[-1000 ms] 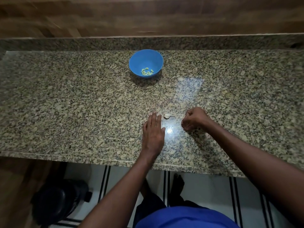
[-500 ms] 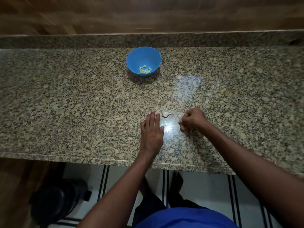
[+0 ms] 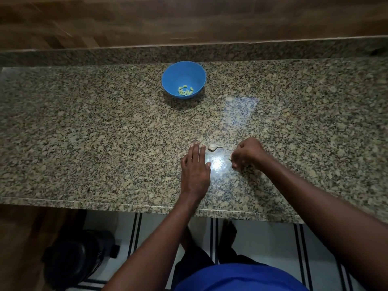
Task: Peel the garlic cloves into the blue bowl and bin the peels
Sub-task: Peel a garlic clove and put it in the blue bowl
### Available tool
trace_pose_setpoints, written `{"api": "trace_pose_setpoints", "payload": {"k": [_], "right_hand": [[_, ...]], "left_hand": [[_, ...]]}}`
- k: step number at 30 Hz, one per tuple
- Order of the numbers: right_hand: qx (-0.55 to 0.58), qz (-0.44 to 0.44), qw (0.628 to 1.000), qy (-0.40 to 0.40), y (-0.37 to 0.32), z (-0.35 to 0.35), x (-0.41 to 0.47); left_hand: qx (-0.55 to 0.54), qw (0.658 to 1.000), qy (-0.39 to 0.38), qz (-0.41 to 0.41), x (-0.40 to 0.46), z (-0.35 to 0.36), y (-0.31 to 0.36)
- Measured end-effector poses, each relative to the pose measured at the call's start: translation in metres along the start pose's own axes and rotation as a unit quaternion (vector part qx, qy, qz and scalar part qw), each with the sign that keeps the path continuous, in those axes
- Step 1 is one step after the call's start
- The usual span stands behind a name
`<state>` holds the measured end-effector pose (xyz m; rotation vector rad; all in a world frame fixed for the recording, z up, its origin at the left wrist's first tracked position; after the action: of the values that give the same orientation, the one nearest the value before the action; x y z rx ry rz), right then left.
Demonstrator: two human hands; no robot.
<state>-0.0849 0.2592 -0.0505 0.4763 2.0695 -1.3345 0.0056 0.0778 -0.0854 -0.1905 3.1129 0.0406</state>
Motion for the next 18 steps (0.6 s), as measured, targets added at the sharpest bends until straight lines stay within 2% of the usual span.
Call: {"api": "trace_pose_setpoints", "payload": {"k": [4, 7, 10, 12, 14, 16, 18], "right_hand": [[-0.059, -0.039, 0.997, 0.040, 0.000, 0.002, 0.000], [0.022, -0.059, 0.998, 0.028, 0.008, -0.001, -0.005], [0.143, -0.063, 0.988, -0.016, 0.013, -0.006, -0.020], [0.197, -0.080, 0.976, -0.049, 0.013, -0.010, -0.029], [0.203, -0.110, 0.970, -0.079, 0.010, -0.013, -0.037], [0.197, -0.130, 0.968, -0.091, 0.008, -0.016, -0.043], [0.170, -0.154, 0.969, -0.086, 0.005, -0.019, -0.045]], "left_hand": [[-0.004, 1.000, -0.006, 0.004, -0.002, -0.003, 0.001], [-0.071, 0.997, 0.000, -0.021, -0.001, -0.017, 0.002], [-0.171, 0.981, 0.056, -0.073, -0.002, -0.042, 0.007], [-0.304, 0.946, 0.027, -0.107, -0.002, -0.050, 0.015], [-0.463, 0.873, -0.074, -0.136, -0.002, -0.048, 0.028], [-0.529, 0.829, -0.120, -0.139, 0.000, -0.053, 0.035], [-0.553, 0.810, -0.140, -0.137, 0.005, -0.057, 0.036]]}}
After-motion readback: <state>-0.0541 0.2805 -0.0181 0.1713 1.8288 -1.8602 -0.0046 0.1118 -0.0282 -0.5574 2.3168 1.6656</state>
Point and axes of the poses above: each hand's wrist, its own x-axis towards the middle knuckle, its own z-axis out of the palm, y = z × x, the point moved 7 cm from there along x, towards the middle knuckle, and after that the axes turned 15 degrees about x, right-handed, at the moved point
